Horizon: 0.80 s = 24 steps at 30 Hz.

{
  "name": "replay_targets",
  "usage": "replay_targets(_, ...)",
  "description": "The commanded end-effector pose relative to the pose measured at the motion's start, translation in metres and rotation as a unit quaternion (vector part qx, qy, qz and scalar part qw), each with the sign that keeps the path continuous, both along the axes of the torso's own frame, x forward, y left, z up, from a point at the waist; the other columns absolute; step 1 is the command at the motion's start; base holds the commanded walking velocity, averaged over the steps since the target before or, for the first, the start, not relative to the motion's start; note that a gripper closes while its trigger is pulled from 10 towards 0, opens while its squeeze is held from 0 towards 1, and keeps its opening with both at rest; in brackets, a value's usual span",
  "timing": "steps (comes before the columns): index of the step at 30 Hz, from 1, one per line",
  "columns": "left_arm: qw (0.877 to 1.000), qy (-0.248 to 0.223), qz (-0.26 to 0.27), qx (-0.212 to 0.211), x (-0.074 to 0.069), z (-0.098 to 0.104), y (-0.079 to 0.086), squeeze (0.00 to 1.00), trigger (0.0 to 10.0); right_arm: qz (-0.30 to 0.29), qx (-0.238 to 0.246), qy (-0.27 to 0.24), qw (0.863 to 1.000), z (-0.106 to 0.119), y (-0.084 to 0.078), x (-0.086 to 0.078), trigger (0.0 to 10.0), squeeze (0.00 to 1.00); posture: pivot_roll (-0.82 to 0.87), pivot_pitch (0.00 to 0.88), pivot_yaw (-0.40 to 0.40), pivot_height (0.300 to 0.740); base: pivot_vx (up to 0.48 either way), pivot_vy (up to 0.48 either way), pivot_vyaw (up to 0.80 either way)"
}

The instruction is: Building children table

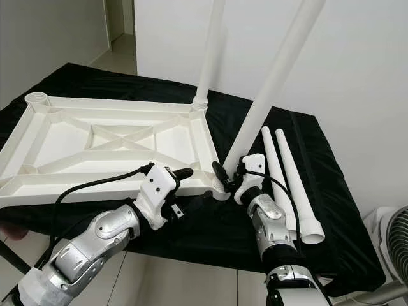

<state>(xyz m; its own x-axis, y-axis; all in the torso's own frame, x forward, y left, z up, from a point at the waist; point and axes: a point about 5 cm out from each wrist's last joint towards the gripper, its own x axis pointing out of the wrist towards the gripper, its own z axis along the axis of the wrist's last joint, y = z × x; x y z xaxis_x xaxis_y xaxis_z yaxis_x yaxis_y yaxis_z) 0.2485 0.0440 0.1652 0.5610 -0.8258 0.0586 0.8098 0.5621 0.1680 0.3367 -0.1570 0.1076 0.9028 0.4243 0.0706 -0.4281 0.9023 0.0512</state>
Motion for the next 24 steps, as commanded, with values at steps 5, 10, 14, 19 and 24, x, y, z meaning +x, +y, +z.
replay_targets(5, 0.996, 0.005, -0.092, 0.012, -0.011, -0.001, -0.008, 0.0, 10.0, -0.111, 0.011, 0.08, 0.991, -0.029, 0.005, -0.01, 10.0, 0.0, 0.02, 0.005, -0.126, 0.74, 0.0, 0.0, 0.0)
replay_targets(10, 0.996, 0.005, -0.092, 0.011, -0.011, -0.002, -0.009, 0.0, 10.0, -0.184, 0.025, 0.102, 0.977, -0.032, 0.014, -0.012, 10.0, 0.0, 0.02, 0.0, -0.128, 0.74, 0.0, 0.0, 0.0)
replay_targets(14, 0.996, 0.005, -0.093, 0.01, -0.011, -0.002, -0.009, 0.0, 10.0, -0.249, 0.031, 0.11, 0.962, -0.033, 0.027, -0.016, 10.0, 0.0, 0.02, 0.0, -0.132, 0.74, 0.0, 0.0, 0.0)
replay_targets(19, 0.996, 0.002, -0.093, 0.014, -0.01, -0.003, -0.008, 0.0, 10.0, -0.315, 0.053, 0.117, 0.94, -0.03, 0.031, -0.022, 10.0, 0.0, 0.02, 0.0, -0.136, 0.74, 0.0, 0.0, 0.0)
replay_targets(24, 0.996, -0.007, -0.084, 0.021, -0.004, -0.001, -0.003, 0.0, 10.0, -0.299, 0.051, 0.121, 0.945, -0.027, 0.042, -0.026, 10.0, 0.0, 0.02, 0.0, -0.141, 0.74, 0.0, 0.0, 0.0)
